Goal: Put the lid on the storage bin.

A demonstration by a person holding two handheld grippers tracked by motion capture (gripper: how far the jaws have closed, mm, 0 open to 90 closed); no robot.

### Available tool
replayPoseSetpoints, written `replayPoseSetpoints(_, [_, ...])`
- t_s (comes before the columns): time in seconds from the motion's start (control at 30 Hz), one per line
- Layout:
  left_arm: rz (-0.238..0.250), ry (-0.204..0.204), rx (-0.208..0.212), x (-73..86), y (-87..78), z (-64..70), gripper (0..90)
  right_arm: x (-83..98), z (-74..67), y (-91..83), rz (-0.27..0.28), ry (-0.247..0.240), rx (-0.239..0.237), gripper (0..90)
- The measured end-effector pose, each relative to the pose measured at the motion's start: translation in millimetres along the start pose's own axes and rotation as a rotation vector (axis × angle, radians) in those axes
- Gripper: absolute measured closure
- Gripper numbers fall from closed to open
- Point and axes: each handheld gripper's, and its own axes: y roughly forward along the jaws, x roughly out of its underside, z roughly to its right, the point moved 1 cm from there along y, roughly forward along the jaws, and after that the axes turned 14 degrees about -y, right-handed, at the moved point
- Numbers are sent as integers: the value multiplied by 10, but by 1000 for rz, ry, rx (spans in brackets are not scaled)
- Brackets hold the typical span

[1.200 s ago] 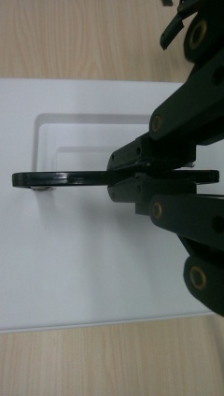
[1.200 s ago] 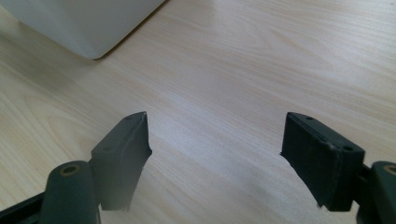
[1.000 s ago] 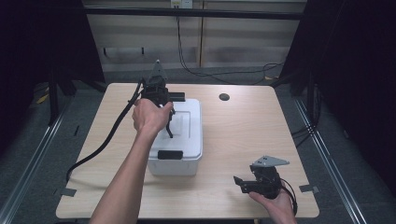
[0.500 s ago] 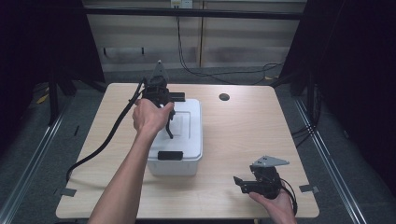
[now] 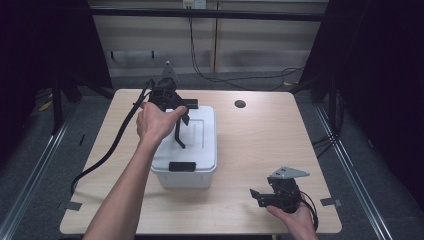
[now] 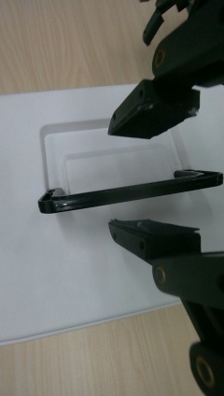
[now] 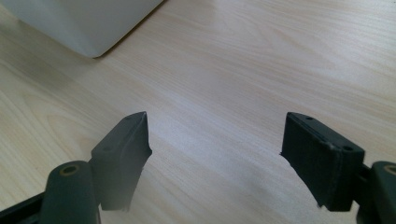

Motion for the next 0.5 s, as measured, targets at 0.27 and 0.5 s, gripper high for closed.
replayPoseSetpoints(0.27, [35,85,68,-15,-194,-85,321,0,3,5,2,-4,1,229])
replayPoseSetpoints(0.5, [59,162,90,-17,-292,-194,226,0,6,7,0,-1,1,229])
